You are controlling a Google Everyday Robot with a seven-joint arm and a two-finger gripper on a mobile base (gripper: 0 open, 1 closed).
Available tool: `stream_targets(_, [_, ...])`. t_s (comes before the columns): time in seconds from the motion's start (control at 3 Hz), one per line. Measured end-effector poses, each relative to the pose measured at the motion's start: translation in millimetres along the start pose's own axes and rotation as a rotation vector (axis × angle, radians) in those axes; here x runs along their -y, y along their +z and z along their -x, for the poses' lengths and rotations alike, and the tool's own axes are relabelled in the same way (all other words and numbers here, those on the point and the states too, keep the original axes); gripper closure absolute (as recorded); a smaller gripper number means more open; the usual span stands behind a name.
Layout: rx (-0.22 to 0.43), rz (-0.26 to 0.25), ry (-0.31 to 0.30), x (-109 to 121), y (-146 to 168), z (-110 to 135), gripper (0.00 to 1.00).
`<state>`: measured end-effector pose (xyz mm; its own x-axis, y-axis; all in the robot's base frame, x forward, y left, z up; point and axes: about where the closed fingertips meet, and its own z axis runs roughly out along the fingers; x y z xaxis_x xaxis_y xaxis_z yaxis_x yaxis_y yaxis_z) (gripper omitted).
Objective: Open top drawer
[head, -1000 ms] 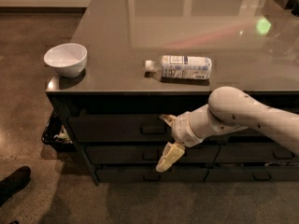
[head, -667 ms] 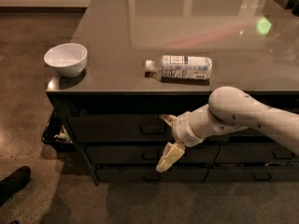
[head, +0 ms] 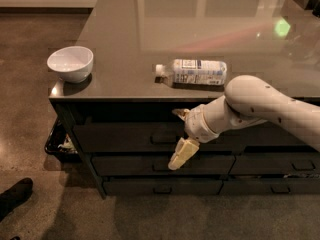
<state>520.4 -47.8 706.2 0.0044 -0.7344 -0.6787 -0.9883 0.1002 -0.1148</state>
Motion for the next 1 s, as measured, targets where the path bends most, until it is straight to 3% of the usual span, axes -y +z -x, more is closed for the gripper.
stream_targets(0.67, [0.008,0.093,0.093,-2.5,31.7,-37.0,0.0])
stream_targets(1.0, [0.008,0.094,0.093,-2.2,29.6,-35.0,0.0])
